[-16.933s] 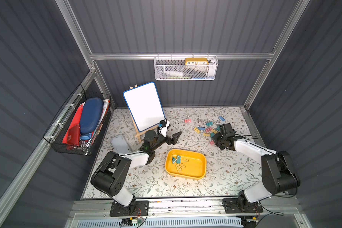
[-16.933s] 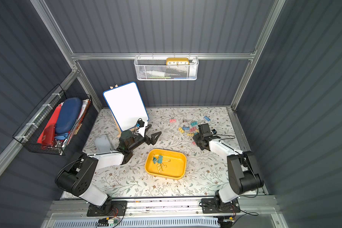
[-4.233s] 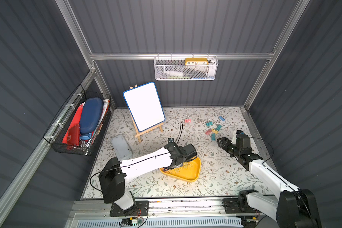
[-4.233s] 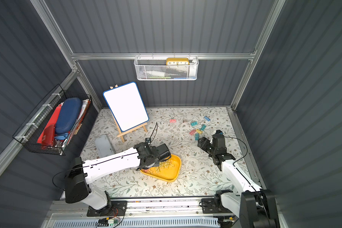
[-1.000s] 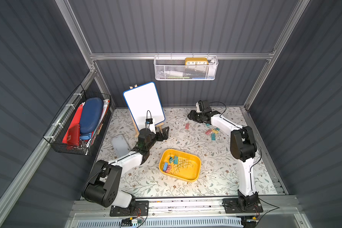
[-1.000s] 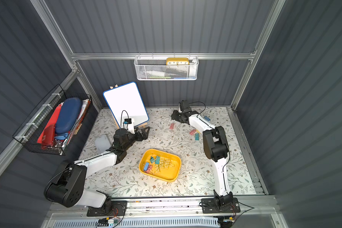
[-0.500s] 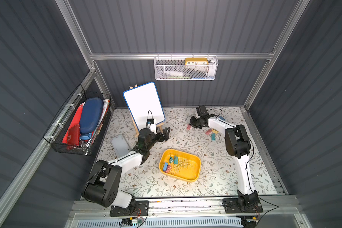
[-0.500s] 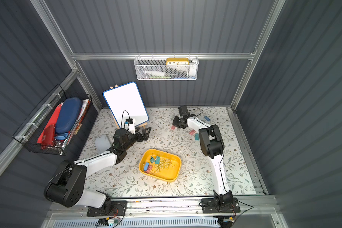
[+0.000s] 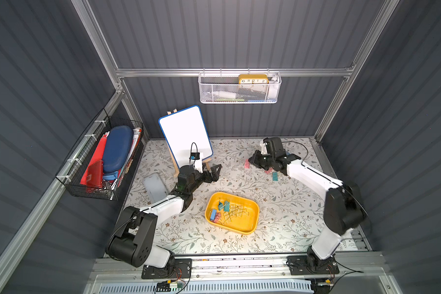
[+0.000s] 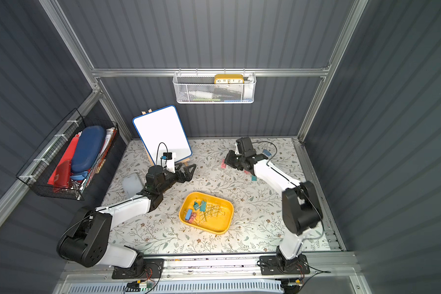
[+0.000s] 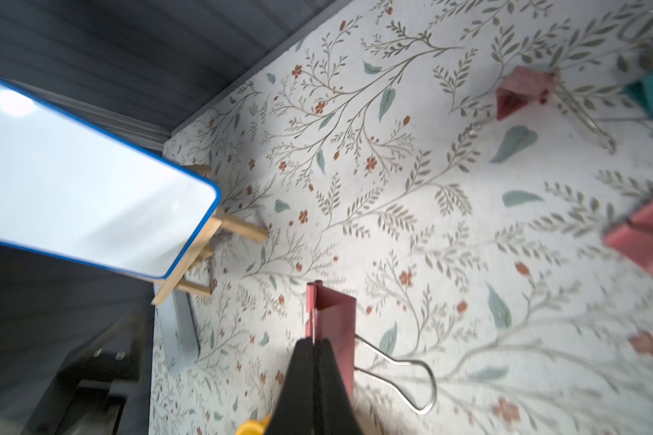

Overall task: Put the binder clips in the storage box
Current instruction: Pick up the binder clip at the center of the board, then place the binder clip in the storage box.

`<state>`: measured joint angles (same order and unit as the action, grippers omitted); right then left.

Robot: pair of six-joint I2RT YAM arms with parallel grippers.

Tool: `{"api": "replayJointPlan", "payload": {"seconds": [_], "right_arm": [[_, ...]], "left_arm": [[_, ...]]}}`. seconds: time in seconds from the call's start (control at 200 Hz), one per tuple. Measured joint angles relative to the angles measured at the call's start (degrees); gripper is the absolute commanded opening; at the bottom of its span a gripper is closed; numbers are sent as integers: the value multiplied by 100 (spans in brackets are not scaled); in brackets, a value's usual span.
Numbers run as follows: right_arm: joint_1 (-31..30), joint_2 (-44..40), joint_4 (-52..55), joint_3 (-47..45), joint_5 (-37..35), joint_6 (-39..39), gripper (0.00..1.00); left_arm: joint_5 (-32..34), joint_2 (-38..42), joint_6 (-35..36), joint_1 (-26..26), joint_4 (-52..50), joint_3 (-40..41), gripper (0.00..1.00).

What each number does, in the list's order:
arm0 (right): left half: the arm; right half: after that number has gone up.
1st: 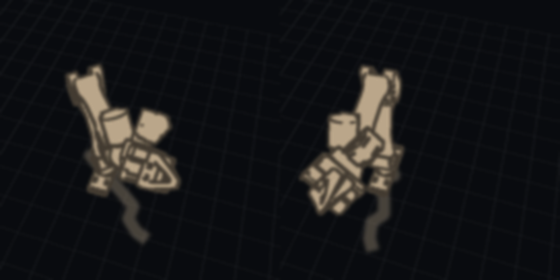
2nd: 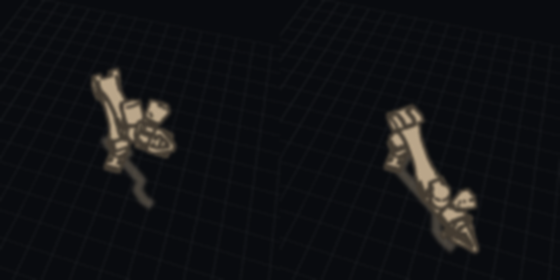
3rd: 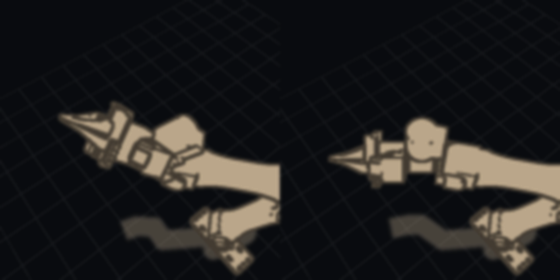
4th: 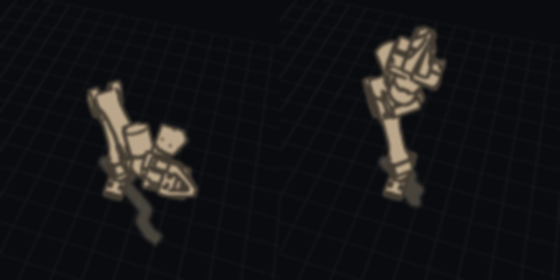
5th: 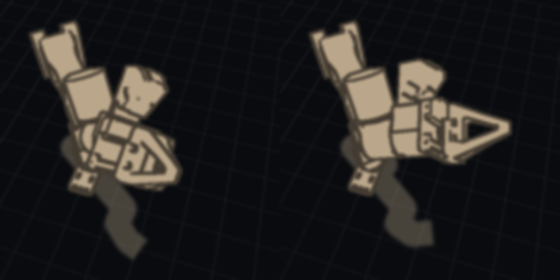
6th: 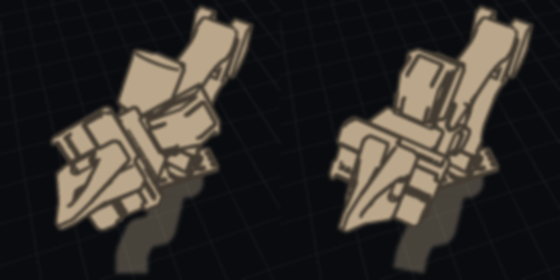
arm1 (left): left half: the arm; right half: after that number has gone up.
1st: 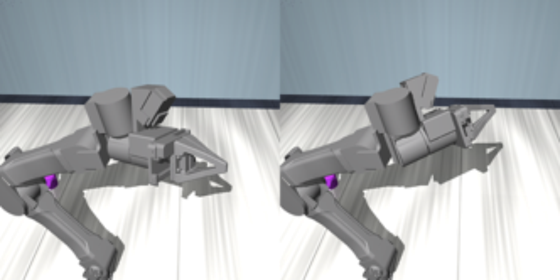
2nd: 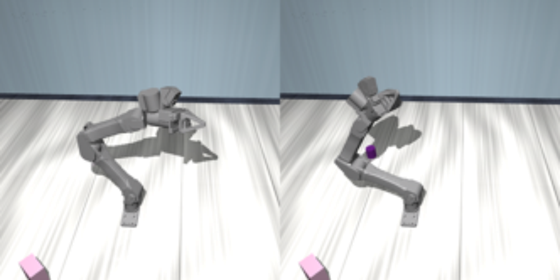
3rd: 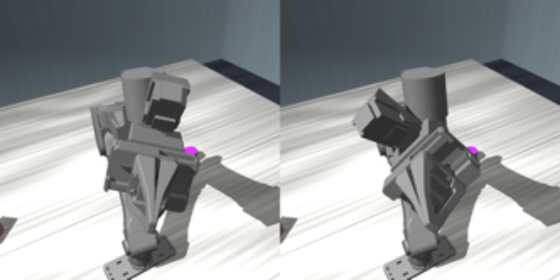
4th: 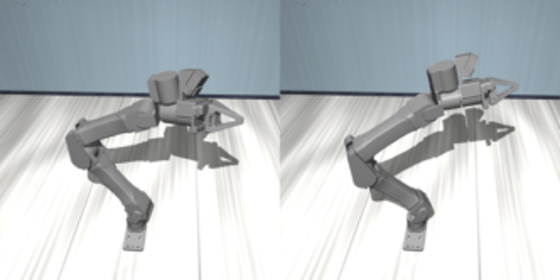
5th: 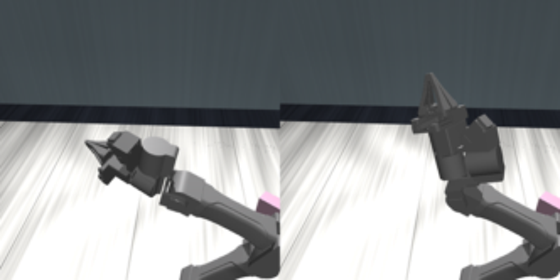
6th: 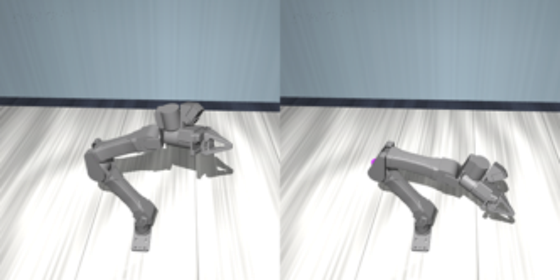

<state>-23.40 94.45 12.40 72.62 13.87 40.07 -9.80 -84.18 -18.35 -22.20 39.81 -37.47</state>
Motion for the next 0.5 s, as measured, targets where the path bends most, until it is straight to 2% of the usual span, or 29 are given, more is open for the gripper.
{"api": "replayJointPlan", "payload": {"seconds": [0.12,0.23,0.33,0.5], "right_arm": [[-424,-1346,216,-868,-378,192,0],[-1027,-2181,586,-1362,-782,426,0],[-1659,-2485,894,-1635,-1086,710,0],[-2647,-2406,1480,-1725,-1834,1287,0]], "left_arm": [[57,0,-4,0,-2,0,99],[142,15,-4,0,-20,0,99],[313,72,-11,0,-83,0,99],[557,175,-55,0,-131,2,99]]}}
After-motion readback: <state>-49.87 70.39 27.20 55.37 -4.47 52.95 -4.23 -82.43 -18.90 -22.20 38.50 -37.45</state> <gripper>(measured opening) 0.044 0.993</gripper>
